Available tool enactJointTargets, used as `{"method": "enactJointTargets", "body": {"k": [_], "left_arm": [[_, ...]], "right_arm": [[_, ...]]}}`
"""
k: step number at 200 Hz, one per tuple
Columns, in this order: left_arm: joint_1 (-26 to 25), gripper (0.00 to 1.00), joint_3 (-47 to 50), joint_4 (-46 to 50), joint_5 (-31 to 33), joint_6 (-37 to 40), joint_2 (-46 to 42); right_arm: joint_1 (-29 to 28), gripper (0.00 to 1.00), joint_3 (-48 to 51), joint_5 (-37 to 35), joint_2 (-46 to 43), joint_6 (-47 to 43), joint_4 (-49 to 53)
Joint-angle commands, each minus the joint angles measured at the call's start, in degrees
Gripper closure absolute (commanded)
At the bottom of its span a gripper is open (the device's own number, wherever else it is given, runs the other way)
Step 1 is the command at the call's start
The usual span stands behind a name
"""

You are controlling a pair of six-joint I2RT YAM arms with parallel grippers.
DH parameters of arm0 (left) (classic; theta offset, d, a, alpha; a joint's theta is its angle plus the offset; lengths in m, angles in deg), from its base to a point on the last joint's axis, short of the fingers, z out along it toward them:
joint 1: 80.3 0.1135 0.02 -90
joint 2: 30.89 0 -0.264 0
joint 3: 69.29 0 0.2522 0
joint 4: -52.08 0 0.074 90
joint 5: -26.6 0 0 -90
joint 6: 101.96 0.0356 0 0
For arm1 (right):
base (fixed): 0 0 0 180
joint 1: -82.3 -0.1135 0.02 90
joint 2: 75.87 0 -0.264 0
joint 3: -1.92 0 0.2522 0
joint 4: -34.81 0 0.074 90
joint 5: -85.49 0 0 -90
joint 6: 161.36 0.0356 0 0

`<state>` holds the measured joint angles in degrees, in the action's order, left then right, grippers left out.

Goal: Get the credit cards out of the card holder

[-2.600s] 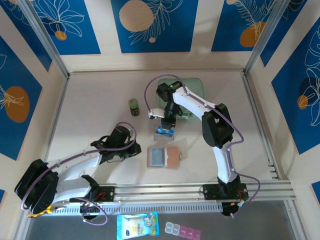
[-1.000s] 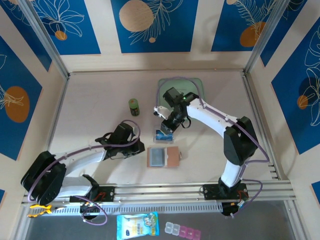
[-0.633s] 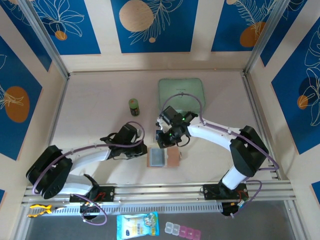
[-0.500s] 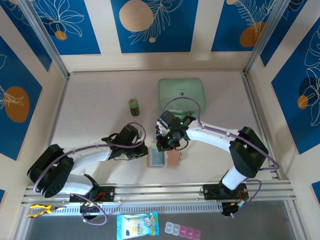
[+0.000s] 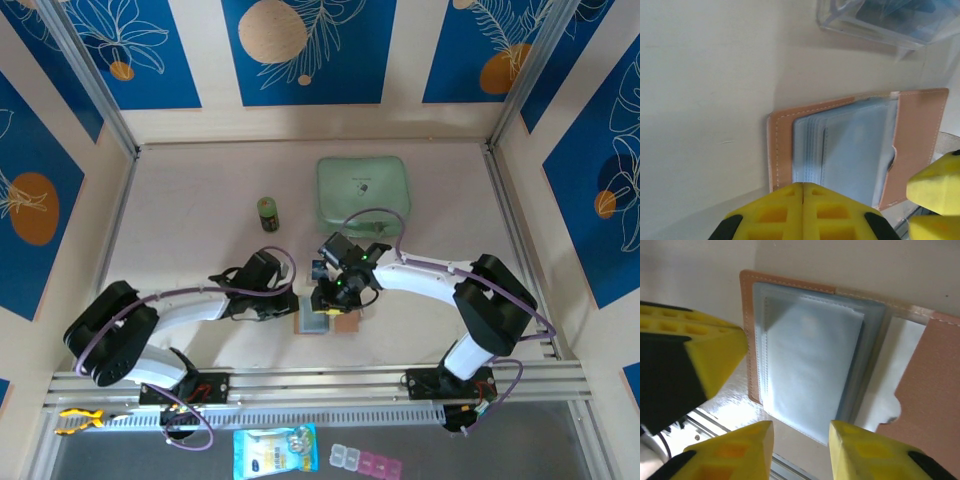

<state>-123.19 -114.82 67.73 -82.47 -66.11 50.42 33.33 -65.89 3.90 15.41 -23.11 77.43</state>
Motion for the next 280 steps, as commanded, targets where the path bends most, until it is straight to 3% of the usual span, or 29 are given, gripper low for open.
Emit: {"method": "enactJointTargets", "body": {"k": [1,150,280], "left_arm": [[-0.4,0.97,0.2,0.6,-0.3,-0.4,1.2],[-0.5,0.97,0.0,3.4,1.1,-0.2,2.5],[-0.4,0.97,-0.7,4.4,1.5,0.4,2.2]], "right_arm": [[-0.4,0.59,1.0,2.8,-0.7,1.8,-3.2],[-1.4,0.59,-0.9,2.1,4.8,1.0,-3.5],[-0.1,0.59,1.1,-1.2,1.9,0.6,0.0]]}}
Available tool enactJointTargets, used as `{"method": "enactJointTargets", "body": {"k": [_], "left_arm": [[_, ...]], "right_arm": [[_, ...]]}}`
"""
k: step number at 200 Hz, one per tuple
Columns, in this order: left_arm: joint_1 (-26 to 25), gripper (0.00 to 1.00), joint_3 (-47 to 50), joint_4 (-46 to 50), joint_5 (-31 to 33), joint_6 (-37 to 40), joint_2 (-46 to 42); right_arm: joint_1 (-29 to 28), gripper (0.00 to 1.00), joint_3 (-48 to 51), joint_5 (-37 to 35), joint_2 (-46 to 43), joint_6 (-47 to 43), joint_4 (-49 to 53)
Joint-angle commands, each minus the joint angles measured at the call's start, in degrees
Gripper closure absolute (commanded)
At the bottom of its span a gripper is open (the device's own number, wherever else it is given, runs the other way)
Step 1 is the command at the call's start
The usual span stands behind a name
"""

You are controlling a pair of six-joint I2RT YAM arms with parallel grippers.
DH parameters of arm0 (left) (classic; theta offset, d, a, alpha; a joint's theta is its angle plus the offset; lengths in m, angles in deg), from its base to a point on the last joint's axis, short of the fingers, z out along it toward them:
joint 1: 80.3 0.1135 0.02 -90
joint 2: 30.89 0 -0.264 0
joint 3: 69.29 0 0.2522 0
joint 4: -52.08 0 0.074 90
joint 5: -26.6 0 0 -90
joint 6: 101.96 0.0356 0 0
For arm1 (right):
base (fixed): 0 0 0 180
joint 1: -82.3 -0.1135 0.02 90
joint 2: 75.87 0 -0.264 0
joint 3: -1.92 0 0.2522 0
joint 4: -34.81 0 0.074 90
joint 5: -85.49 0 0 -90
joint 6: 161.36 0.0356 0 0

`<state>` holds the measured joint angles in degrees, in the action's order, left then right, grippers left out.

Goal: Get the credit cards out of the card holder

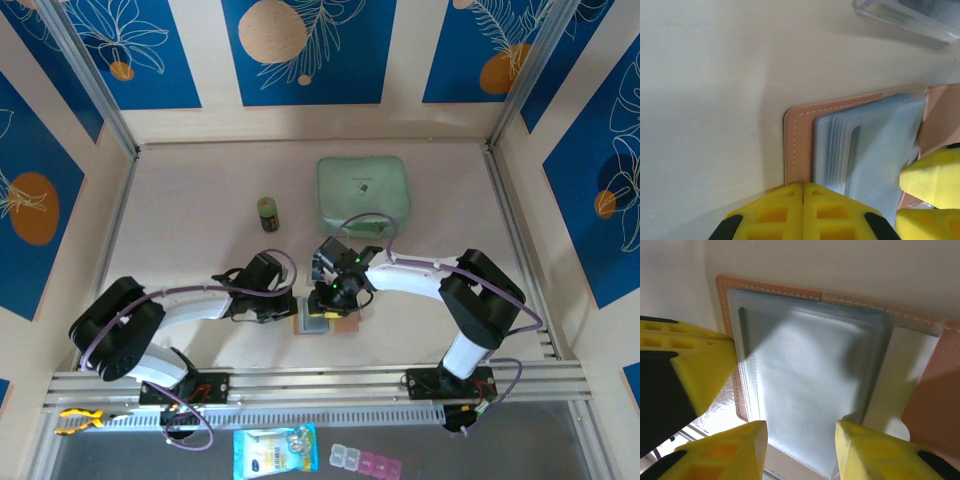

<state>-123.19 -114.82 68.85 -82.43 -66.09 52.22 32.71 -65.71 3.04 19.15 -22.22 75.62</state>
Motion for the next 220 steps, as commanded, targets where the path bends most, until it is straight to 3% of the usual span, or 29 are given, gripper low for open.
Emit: {"method": "enactJointTargets", "body": {"k": [1,108,220], "left_arm": [[-0.4,0.97,-0.7,3.3,1.5,0.4,0.5],[-0.4,0.96,-4.2,7.4,1.5,2.2,-2.4],[-0.5,0.97,-2.9,5.7,0.7,2.6,2.0]], "right_arm": [[0.5,0.59,0.9,-0.3,-1.9,-0.3,1.8],[1.5,0.64,2.5,0.9,-3.0,-0.2,0.4],[1.1,0.67,0.7,6.6,0.0,-1.0,-4.4]]}}
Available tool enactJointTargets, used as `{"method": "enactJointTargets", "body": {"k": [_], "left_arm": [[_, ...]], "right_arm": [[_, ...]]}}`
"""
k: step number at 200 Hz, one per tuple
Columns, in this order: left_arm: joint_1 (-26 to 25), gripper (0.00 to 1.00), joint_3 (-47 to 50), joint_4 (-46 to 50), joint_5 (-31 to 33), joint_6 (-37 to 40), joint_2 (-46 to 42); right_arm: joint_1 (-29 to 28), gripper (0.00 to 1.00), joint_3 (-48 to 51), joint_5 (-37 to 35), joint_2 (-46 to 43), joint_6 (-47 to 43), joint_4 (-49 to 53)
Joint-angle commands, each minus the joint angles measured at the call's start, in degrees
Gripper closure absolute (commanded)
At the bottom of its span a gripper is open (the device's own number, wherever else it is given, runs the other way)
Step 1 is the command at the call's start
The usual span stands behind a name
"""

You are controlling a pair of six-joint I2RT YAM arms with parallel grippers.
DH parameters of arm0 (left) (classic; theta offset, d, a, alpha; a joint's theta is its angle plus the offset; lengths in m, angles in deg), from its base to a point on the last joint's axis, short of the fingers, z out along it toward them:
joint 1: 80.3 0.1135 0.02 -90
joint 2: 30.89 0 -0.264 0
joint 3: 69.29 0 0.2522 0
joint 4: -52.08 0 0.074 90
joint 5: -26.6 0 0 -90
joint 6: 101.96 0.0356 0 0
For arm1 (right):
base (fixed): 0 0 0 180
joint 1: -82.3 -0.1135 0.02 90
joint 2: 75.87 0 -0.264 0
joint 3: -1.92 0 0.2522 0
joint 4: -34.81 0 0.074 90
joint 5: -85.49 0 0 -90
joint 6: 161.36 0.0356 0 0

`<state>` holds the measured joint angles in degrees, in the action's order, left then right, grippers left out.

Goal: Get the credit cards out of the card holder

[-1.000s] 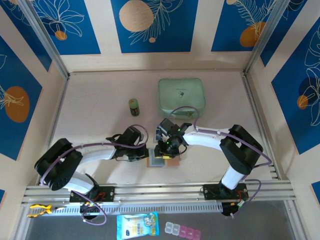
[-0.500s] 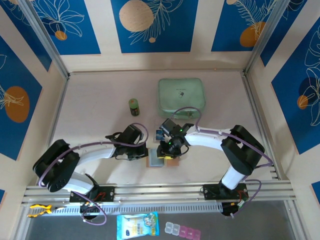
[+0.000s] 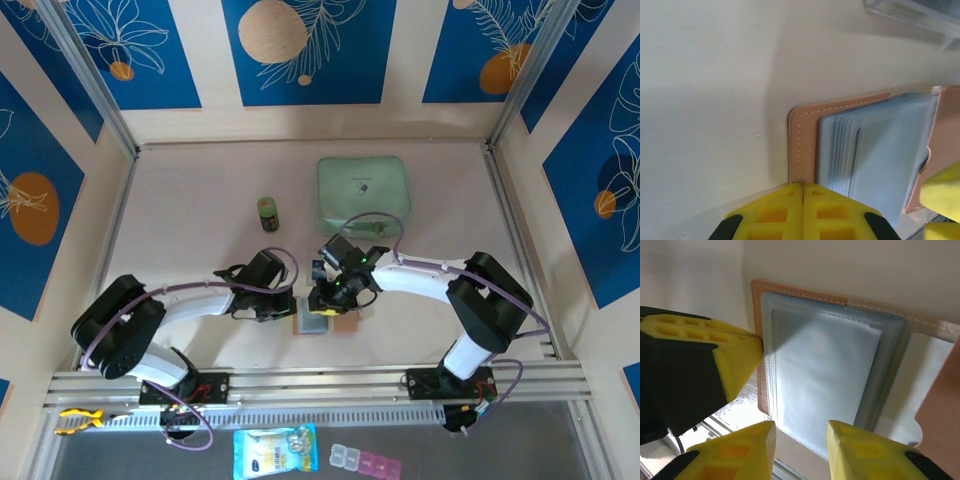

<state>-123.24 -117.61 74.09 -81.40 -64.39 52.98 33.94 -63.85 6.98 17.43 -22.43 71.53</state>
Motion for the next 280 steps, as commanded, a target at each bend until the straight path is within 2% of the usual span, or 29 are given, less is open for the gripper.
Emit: {"method": "enactJointTargets", "body": {"k": [1,80,212,250,280], "left_arm": [[-0.4,0.96,-0.1,0.5,-0.3,0.9,1.2],[-0.5,0.96,-0.9,3.3,0.9,1.8,1.7],[-0.4,0.97,-2.4,6.4,2.3,1.6,-2.7],[-0.4,0.91,-3.6,7.4,2.1,1.0,-5.8],[-0.7,0.82,-2.9,3.6,-0.1,-1.5,-8.1]], "right_arm": [[-0.2,0.67,-1.1,2.7,1.8,-0.8,-0.4],[0.3,0.67,0.0,-1.4,0.9,-0.3,3.4],[1.7,0.7,2.9,-0.2,-0.7,-0.4,1.9],[2.2,0.71,3.6,0.5,-0.4,-0.2,0.8],[2.3,0.72,4.0,0.7,-0.4,-0.2,0.2]]}}
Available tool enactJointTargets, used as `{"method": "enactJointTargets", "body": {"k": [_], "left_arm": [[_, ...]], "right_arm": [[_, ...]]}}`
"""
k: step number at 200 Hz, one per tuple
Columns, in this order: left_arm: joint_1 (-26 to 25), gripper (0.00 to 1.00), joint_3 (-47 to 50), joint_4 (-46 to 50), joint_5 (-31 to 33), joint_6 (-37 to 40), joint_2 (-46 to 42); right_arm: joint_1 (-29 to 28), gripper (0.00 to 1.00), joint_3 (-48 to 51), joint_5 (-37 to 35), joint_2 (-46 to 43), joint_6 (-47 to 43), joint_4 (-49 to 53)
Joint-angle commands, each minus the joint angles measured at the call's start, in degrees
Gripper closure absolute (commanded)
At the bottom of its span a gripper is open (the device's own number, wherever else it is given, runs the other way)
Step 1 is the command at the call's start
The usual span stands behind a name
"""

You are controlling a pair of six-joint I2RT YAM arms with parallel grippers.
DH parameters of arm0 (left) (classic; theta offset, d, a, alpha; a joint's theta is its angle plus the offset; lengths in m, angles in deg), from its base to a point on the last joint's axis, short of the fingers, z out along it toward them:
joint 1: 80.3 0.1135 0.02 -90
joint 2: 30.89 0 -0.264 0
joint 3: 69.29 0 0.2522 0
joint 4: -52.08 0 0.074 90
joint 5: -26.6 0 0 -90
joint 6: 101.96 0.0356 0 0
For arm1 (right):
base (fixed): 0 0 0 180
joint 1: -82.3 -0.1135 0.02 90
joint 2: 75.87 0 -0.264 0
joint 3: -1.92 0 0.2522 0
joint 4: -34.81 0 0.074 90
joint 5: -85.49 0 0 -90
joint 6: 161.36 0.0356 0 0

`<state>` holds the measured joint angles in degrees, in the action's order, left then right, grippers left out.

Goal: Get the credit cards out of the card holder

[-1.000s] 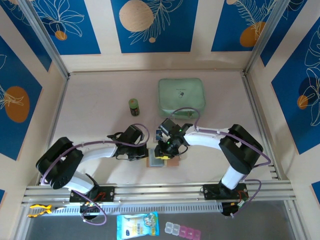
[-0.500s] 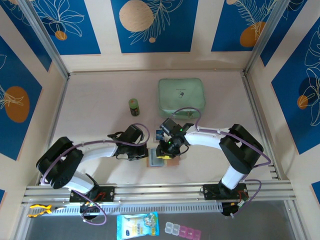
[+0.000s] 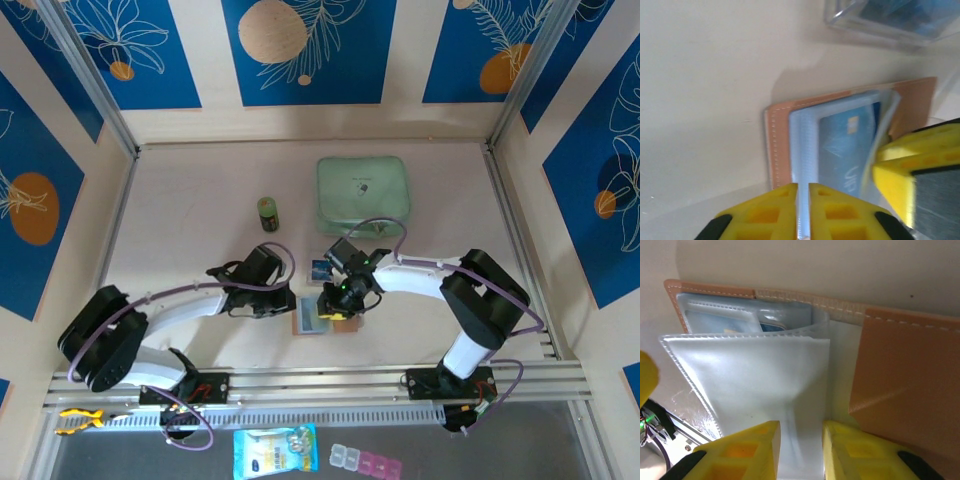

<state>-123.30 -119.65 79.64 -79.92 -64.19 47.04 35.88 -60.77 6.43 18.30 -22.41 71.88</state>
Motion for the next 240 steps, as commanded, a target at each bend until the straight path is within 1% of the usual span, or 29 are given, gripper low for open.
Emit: {"method": "enactJointTargets", "body": {"k": [1,30,67,94,124,183,240], "left_arm": [[-0.6,0.82,-0.9,-2.1,-1.7,-1.8,-2.1],[-1.8,0.72,-0.5,-4.9,-2.9,-3.8,-2.1],[-3.7,0.71,-0.6,-7.9,-4.0,-5.4,0.6],[-5.0,0.71,-0.9,-8.8,-3.8,-6.1,2.5],[-6.0,0.75,-1.0,-9.0,-3.4,-6.6,3.7],[-6.5,0.79,-1.4,-9.5,-3.4,-7.0,5.0],[-6.8,0.81,-3.9,-7.1,-3.2,-6.2,4.5]], "right_arm": [[0.3,0.72,0.9,1.3,-1.3,-0.2,-0.1],[0.4,0.72,1.1,1.4,-1.4,-0.1,-0.3],[0.5,0.72,1.3,1.4,-1.6,-0.1,-0.5],[0.4,0.72,1.5,1.3,-1.9,-0.1,-0.5],[0.4,0.73,1.8,1.4,-2.2,0.1,-0.7],[0.4,0.73,2.3,1.7,-2.6,0.5,-1.6],[1.1,0.73,3.2,-0.2,-7.8,0.6,0.0]]}}
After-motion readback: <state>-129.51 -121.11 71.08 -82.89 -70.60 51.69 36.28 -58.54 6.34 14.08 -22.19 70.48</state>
